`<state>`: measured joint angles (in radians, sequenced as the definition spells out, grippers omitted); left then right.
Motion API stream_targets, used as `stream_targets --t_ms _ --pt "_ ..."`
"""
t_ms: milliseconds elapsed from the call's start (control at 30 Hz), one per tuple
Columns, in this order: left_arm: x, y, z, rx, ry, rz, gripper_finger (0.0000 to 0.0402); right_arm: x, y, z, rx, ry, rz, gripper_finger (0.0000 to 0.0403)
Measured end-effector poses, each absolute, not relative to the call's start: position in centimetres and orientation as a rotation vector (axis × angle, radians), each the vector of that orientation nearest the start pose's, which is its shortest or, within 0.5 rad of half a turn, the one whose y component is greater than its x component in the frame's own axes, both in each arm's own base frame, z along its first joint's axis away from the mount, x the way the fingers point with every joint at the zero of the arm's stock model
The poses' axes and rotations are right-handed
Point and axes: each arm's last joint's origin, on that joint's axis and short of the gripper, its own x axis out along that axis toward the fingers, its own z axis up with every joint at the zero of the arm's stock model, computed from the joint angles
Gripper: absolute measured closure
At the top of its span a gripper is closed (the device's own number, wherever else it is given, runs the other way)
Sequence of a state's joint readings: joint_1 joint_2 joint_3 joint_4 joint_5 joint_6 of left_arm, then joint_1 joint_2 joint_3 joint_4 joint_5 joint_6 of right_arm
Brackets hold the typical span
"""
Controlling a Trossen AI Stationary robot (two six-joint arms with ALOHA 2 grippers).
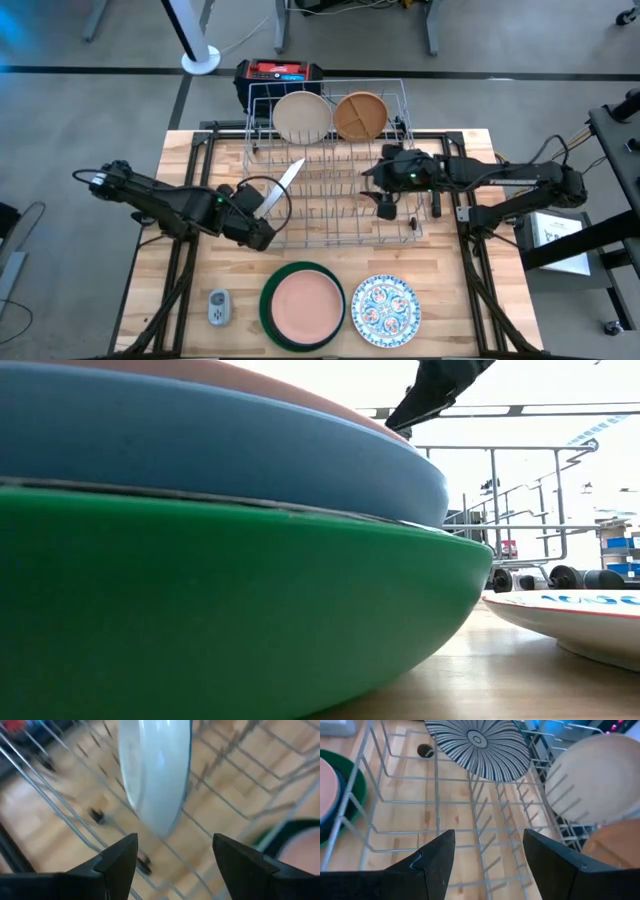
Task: Sort dishes
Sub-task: Put the blue patterned plate into the dish rack
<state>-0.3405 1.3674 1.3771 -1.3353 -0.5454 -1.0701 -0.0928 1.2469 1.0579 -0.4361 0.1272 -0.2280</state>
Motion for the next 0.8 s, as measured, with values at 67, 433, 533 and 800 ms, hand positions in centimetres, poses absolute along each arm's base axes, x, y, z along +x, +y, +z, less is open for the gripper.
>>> stream_targets --t_ms 67,433,533,800 --pt "22.5 -6.4 33.8 -0.287 0.889 0.77 0.0154 27.7 -3.0 30.9 -0.277 0.67 -0.122 0.0182" --pt "21.3 -5.2 33.7 0.142 0.687 1.018 0.0154 33.5 -6.4 32.7 -0.358 0.629 0.016 0.0175" --pt "20.9 -5.0 33.2 0.214 0.678 1.044 0.0154 35.0 -7.4 32.2 -0.409 0.642 0.052 0.0181" --pt "19.9 -4.6 31.3 0.248 0.685 1.077 0.0154 38.7 -10.5 31.2 -0.485 0.692 -0.042 0.0186"
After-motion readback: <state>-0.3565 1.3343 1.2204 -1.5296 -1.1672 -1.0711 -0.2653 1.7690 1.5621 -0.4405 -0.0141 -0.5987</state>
